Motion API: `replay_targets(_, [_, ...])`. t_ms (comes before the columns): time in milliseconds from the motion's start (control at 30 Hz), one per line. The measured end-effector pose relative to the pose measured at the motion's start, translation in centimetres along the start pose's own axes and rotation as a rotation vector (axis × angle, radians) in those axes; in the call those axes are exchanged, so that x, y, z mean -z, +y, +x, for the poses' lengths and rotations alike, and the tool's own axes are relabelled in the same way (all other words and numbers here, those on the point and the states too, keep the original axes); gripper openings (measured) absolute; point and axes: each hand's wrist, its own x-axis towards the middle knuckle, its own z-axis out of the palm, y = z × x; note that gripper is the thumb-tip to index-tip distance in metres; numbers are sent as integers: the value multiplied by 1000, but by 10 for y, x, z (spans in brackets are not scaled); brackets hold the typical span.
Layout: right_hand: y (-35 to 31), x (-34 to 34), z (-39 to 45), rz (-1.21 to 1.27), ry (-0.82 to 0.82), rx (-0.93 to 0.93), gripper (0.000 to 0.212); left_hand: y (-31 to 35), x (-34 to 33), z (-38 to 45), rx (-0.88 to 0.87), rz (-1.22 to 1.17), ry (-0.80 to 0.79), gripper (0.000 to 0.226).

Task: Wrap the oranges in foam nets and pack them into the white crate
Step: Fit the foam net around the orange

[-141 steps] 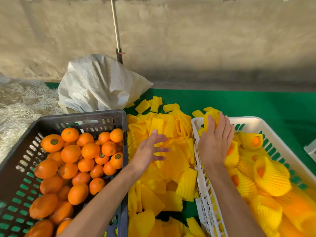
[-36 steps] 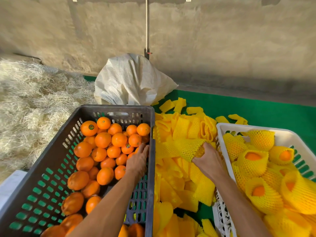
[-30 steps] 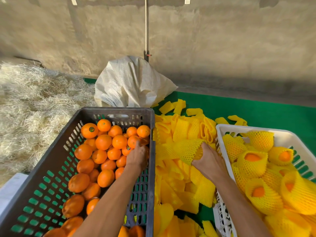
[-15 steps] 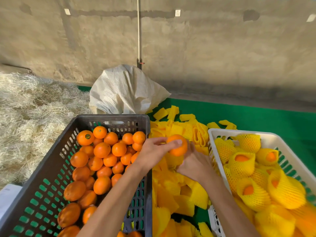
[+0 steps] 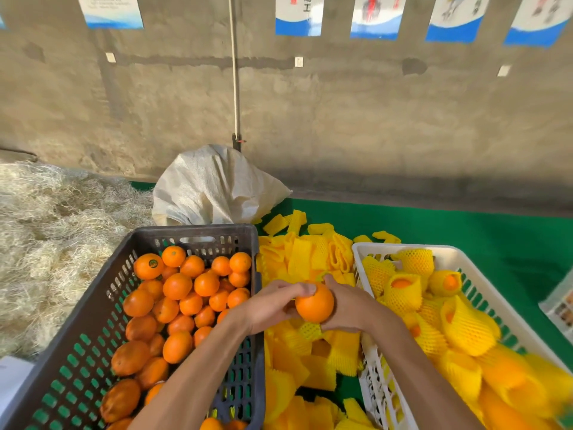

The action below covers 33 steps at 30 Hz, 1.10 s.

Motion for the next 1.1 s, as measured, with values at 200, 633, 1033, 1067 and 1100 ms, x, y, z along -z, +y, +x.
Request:
replay_targets(200, [-9,11,-23,-142,110,20,101,-2,-16,-7,-55,202,360,62])
replay_targets(633, [10,-3,-42,75,331,34,83,-2,-81,28,-258,667,853,91])
replay_targets(1033, [24,12,-62,197,301,259,77,5,-98,44,6,768,885,54])
replay_targets(1067, [17,11,-65,190,300,306,84,6,-95,43,33,726,883,46])
replay_targets(1100, [12,11,-66,181,309,340,89,7,-90,42,53,691,877,43])
